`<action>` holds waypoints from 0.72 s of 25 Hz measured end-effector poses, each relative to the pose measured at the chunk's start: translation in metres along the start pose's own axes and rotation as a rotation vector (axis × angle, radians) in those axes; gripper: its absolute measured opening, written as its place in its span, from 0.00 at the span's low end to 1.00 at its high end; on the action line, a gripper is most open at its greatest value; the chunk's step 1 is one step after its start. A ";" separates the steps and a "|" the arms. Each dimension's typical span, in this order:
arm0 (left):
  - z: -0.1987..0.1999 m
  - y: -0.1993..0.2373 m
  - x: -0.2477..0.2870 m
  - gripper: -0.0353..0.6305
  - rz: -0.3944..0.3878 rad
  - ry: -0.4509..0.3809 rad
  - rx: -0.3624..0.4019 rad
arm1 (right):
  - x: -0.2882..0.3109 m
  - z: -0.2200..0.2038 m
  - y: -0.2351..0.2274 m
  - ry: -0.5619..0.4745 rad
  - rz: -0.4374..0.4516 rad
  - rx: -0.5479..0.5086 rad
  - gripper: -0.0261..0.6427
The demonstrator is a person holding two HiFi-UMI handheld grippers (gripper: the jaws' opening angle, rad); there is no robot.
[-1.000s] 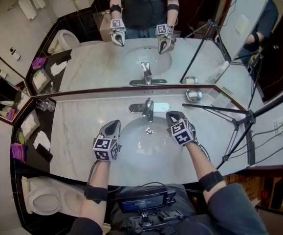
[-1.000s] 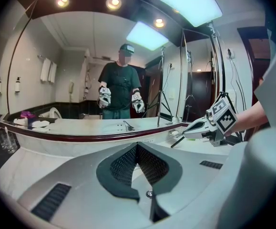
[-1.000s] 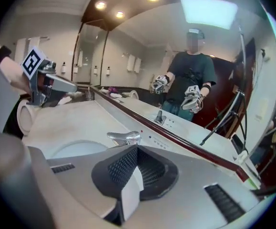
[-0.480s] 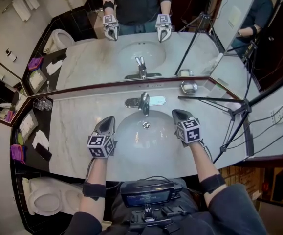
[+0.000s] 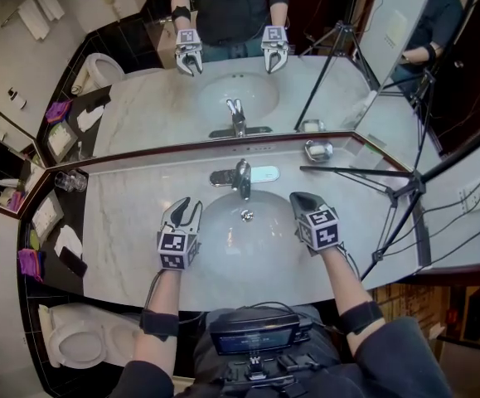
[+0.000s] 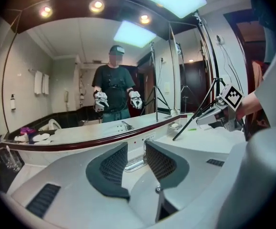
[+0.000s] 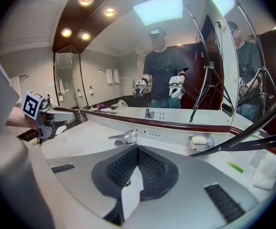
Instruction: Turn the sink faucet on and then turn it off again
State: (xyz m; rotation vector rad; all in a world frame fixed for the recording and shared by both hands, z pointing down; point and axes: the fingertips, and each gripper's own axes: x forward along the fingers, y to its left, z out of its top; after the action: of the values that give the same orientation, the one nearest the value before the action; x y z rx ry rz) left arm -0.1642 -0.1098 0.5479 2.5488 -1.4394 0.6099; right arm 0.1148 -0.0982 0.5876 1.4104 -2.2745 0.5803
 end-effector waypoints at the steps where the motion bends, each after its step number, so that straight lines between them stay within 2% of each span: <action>1: 0.001 -0.004 0.004 0.25 -0.014 0.010 0.034 | -0.001 -0.002 -0.001 0.002 -0.001 0.002 0.06; 5: -0.004 -0.023 0.026 0.38 -0.079 0.066 0.194 | -0.005 -0.008 -0.008 0.007 -0.015 0.020 0.06; 8: -0.018 -0.037 0.049 0.47 -0.108 0.117 0.353 | -0.009 -0.014 -0.017 0.015 -0.028 0.027 0.06; 13: -0.025 -0.059 0.085 0.53 -0.123 0.153 0.631 | -0.014 -0.026 -0.032 0.029 -0.060 0.038 0.06; 15: -0.033 -0.066 0.101 0.54 -0.137 0.169 0.702 | -0.017 -0.032 -0.038 0.037 -0.072 0.039 0.06; 18: -0.041 -0.070 0.123 0.54 -0.148 0.183 0.764 | -0.020 -0.041 -0.045 0.052 -0.089 0.036 0.06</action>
State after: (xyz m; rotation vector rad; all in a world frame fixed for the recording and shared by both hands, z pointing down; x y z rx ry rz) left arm -0.0602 -0.1562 0.6416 2.9683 -1.0703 1.5649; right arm 0.1683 -0.0798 0.6169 1.4879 -2.1595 0.6248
